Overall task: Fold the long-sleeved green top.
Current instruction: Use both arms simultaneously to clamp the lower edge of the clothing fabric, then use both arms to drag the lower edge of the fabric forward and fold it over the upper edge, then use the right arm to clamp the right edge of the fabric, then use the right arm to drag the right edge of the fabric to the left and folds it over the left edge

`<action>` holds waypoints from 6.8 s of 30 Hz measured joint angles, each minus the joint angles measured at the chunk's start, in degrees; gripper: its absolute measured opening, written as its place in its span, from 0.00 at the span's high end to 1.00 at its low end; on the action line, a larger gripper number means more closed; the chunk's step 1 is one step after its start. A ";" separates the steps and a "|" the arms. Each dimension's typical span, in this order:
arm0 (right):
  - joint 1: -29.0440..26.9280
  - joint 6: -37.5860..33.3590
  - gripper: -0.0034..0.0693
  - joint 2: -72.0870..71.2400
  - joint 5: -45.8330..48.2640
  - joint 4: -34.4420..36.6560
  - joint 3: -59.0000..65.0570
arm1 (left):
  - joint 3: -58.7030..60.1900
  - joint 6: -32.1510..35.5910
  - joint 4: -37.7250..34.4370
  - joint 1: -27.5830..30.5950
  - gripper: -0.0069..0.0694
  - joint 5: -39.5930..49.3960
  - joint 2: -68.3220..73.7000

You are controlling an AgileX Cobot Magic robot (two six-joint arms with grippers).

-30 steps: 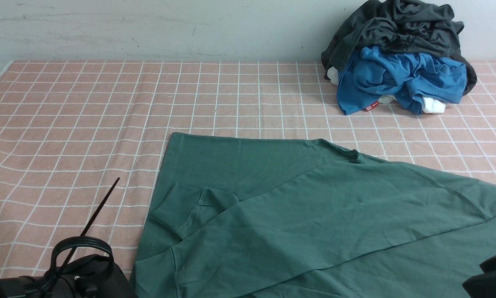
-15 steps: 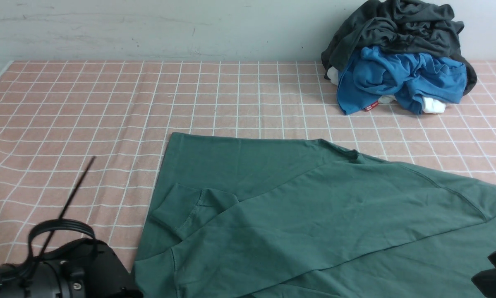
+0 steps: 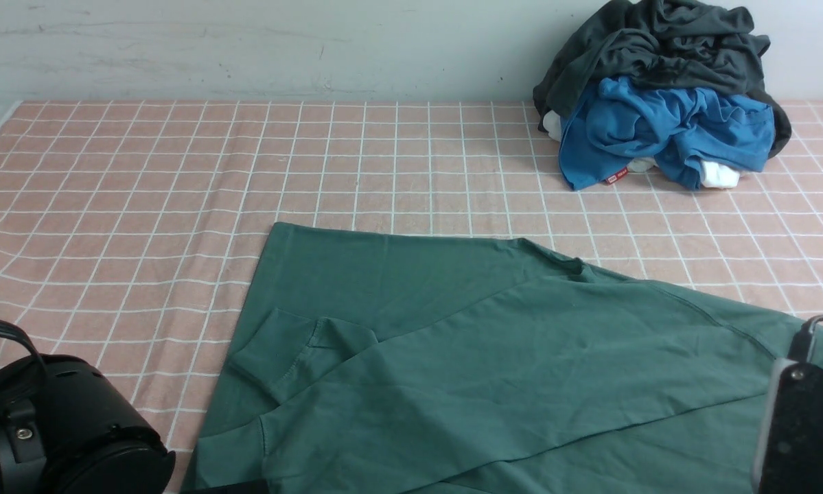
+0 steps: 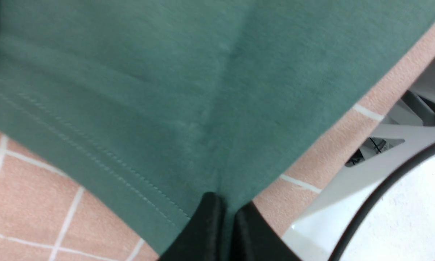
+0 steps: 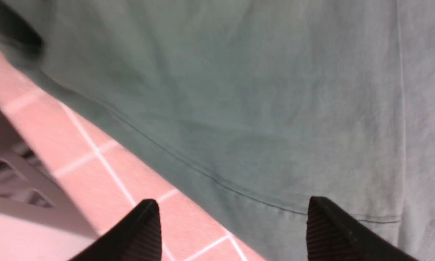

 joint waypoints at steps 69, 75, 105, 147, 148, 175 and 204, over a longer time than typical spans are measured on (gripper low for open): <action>-30.97 -17.40 0.94 52.41 -8.82 3.67 -53.04 | -78.23 9.91 2.65 28.28 0.90 5.50 48.16; -31.15 -15.25 0.92 57.65 -13.03 3.75 -54.99 | -81.03 9.91 4.33 28.38 0.84 0.54 53.89; -16.64 5.01 0.78 65.26 -8.78 14.09 -62.74 | -85.65 -3.02 -2.83 28.15 0.89 7.77 55.31; -38.94 37.94 0.78 35.87 -19.03 -9.72 -31.51 | -32.56 -3.00 -7.05 27.07 0.91 -10.29 24.54; -40.55 37.88 0.76 36.89 -19.63 -8.78 -31.21 | -32.63 -2.75 -8.07 27.07 0.91 -11.34 24.54; -48.60 32.08 0.53 51.63 -23.27 -1.67 -31.32 | -32.63 2.42 -12.85 27.07 0.91 -20.91 24.54; -42.53 29.50 0.92 28.38 -16.11 -5.59 -38.16 | -71.05 2.42 -25.56 27.36 0.91 -22.18 56.41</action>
